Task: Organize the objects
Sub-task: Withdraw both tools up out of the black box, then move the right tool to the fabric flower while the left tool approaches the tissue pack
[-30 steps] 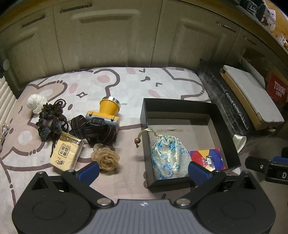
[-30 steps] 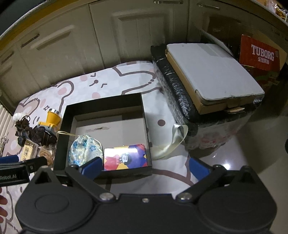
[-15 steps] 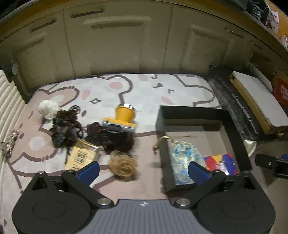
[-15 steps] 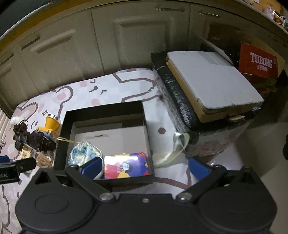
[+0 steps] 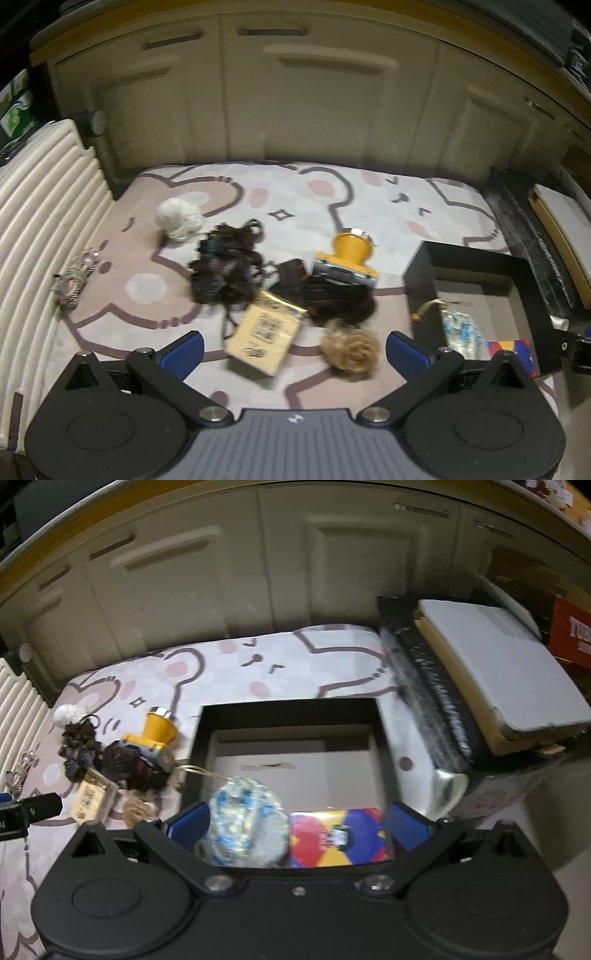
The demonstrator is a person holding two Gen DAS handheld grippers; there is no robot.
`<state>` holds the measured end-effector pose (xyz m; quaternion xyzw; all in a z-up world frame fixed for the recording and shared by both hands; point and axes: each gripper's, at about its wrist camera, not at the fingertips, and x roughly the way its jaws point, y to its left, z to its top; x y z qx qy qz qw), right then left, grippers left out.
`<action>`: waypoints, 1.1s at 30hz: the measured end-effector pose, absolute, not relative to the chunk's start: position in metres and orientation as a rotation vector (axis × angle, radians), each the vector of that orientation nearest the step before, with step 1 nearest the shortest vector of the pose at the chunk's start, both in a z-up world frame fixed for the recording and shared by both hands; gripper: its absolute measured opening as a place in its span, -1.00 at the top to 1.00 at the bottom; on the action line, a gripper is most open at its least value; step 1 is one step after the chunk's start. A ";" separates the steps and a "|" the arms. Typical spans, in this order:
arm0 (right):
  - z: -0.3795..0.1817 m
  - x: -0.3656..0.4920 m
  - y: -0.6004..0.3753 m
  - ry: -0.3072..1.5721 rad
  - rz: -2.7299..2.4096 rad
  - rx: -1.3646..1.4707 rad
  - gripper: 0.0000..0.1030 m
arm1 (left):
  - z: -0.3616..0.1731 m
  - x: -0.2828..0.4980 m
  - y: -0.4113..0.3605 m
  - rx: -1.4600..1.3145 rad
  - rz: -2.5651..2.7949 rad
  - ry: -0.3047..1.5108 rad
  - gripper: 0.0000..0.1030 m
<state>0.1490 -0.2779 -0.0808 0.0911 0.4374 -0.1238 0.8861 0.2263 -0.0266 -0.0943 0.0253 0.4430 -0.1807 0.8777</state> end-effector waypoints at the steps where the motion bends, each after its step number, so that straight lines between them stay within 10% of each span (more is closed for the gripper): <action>1: -0.081 0.151 -0.273 0.908 -0.249 0.186 -1.00 | -0.094 0.227 -0.022 0.051 -0.373 0.921 -1.00; 30: -0.086 0.209 -0.193 0.809 -0.046 0.206 -0.99 | -0.116 0.254 0.027 0.145 -0.448 0.881 -1.00; 33: -0.094 0.224 -0.186 0.854 -0.018 0.215 -0.72 | -0.123 0.260 0.029 0.137 -0.465 0.905 -1.00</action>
